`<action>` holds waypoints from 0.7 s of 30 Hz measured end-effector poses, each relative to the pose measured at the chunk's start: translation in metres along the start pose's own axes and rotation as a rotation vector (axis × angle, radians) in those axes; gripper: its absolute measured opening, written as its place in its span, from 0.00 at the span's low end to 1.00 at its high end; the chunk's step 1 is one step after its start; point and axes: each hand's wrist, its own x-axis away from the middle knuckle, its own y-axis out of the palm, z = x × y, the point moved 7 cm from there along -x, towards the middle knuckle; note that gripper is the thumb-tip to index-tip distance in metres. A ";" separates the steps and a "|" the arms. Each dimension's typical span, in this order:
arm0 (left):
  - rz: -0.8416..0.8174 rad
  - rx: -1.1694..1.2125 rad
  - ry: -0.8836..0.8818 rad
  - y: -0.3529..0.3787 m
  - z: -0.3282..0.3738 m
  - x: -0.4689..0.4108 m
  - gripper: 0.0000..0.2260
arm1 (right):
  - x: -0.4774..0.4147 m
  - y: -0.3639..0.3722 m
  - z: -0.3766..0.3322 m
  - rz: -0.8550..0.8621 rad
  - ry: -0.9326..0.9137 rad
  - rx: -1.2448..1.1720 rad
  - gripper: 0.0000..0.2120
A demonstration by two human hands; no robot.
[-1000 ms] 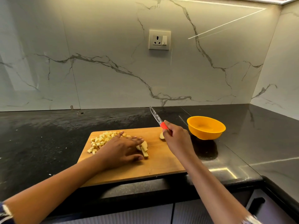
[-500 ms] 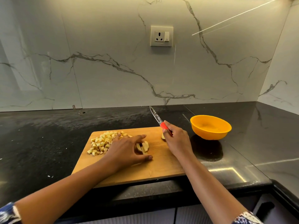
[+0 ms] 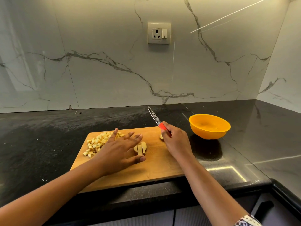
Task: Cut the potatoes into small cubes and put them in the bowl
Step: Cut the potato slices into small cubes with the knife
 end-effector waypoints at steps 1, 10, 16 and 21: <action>0.013 0.007 0.021 -0.002 -0.001 0.005 0.45 | 0.000 0.000 0.000 -0.002 -0.002 -0.001 0.21; 0.001 -0.046 0.252 -0.001 0.008 0.009 0.32 | 0.001 -0.002 -0.001 -0.007 0.014 0.001 0.21; 0.234 -0.107 0.360 -0.007 0.003 0.012 0.22 | 0.001 -0.004 -0.001 -0.016 0.018 -0.003 0.21; 0.308 -0.068 0.361 -0.010 -0.001 0.013 0.19 | 0.001 -0.002 -0.001 -0.027 0.010 -0.011 0.21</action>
